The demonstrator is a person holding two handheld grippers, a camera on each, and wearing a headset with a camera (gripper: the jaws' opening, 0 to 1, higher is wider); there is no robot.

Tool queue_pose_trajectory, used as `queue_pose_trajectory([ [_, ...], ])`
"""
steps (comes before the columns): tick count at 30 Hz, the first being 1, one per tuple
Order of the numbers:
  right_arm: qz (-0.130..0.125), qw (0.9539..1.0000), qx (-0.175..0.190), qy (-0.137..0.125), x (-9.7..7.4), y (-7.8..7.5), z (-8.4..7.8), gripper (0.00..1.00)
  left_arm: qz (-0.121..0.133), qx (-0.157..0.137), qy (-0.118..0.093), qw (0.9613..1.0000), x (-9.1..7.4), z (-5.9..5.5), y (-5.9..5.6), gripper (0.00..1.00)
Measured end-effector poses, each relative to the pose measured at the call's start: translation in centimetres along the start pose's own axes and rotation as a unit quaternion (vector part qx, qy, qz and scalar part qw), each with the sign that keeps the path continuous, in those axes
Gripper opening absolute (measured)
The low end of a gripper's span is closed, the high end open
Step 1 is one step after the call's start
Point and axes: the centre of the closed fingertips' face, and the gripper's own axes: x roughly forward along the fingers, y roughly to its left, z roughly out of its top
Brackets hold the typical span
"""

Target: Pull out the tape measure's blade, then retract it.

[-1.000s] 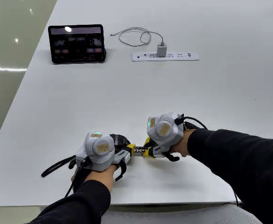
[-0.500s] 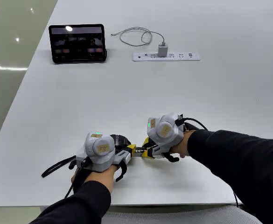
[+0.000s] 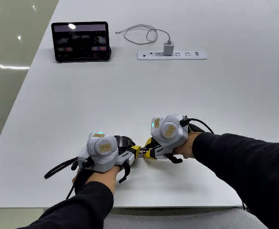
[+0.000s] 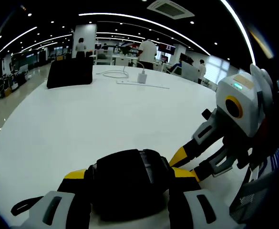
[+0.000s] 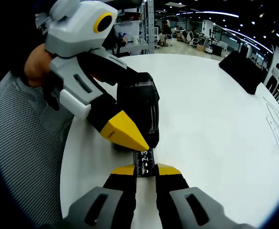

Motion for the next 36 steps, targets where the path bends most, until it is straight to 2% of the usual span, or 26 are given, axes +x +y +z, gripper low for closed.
queue_pose_trajectory([
  [28,0.01,0.9999,-0.01,-0.003,1.2,-0.1,1.1,0.1,-0.005,-0.006,0.007,0.9999,0.1,-0.2,0.0,0.62],
  [34,0.007,0.9999,0.004,-0.008,1.2,-0.1,1.2,0.11,-0.004,-0.008,0.006,0.9999,0.1,-0.1,0.0,0.62],
  [36,0.004,0.9999,-0.003,-0.01,1.2,-0.1,1.2,0.12,-0.003,-0.008,0.005,0.9999,0.1,-0.1,0.0,0.62],
])
